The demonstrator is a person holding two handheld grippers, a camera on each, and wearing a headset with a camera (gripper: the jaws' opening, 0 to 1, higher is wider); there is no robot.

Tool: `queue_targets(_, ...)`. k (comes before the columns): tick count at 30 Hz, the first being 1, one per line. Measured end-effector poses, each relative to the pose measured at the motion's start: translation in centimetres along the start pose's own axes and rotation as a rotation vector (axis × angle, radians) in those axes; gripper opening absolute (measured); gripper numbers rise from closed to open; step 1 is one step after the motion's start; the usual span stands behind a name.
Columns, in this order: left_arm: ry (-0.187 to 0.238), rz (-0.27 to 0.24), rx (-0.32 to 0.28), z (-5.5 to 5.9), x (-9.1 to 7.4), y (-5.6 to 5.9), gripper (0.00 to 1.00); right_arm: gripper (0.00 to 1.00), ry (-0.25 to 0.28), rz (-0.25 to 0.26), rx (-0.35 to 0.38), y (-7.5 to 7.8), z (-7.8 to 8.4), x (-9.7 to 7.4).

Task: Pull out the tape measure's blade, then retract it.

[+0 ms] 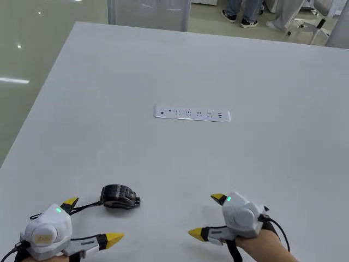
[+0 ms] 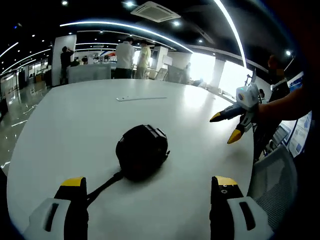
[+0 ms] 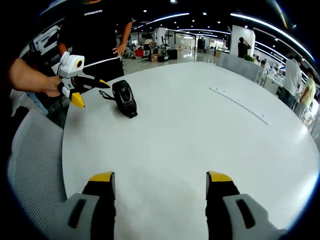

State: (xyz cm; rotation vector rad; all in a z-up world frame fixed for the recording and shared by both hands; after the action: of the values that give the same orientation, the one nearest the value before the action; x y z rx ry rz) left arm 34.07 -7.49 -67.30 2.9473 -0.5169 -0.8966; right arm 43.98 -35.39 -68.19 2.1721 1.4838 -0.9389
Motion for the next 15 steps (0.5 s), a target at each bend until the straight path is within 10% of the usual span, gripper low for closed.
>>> queue_targets(15,0.075,0.024,-0.012,-1.3,-6.3,1.2,1.0,0.92,0.115,0.092,0.068,-0.3,4.0,-9.1)
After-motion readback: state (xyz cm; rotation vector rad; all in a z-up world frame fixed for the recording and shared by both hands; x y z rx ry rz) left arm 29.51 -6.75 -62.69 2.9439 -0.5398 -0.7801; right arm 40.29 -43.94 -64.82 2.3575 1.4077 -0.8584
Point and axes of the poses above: the centre of the closed fingertips' face, and the gripper's own axes: x roughly forward along the fingers, y roughly to its right, z roughly out of its underside, the point moved 1 cm from there along -x, roughly backward along the fingers, and after that the axes turned 5 degrees about x, right-handed, at the moved point
